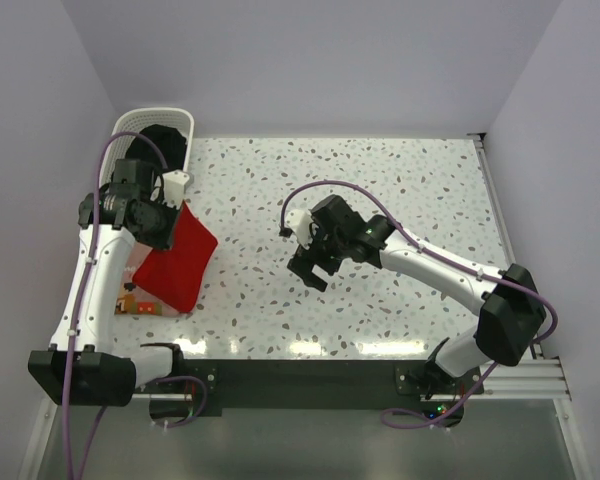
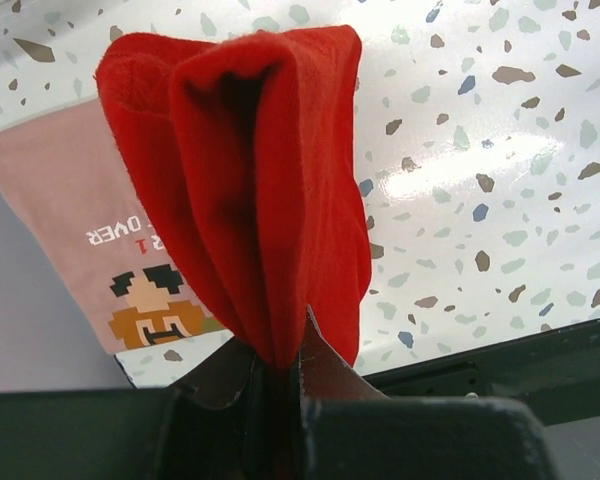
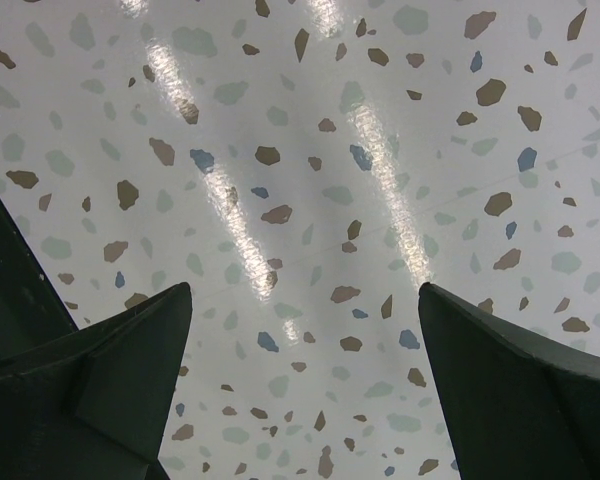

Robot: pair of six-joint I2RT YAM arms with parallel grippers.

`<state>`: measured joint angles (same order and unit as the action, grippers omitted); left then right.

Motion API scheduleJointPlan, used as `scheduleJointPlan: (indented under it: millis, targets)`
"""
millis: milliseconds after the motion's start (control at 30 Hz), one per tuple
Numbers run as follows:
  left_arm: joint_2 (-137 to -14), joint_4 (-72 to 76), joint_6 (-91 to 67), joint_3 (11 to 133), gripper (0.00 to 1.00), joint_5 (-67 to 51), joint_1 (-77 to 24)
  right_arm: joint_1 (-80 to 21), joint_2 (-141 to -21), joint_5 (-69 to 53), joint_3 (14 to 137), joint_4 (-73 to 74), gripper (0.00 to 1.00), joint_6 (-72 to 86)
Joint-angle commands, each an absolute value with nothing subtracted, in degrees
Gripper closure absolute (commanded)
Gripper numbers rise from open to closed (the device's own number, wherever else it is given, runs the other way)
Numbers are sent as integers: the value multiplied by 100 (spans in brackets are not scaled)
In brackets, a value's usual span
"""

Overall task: Fold and stack the t-shirts
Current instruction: Neatly place the folded tshirt to the corner

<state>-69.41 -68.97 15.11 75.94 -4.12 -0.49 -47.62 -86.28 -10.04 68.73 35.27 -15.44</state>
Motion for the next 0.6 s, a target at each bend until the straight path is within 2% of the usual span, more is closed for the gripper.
scheduleJointPlan:
  millis: [0,567]
  targets:
    - [-6768,-6926,1696,7866,100,-273,0,-4781,-8437,-1020,6838,3445,1,-1529]
    - [-6899,-6302,2267,7445,100,-18,720,-4764,-8587,-1037,6847,3463,1,-1529]
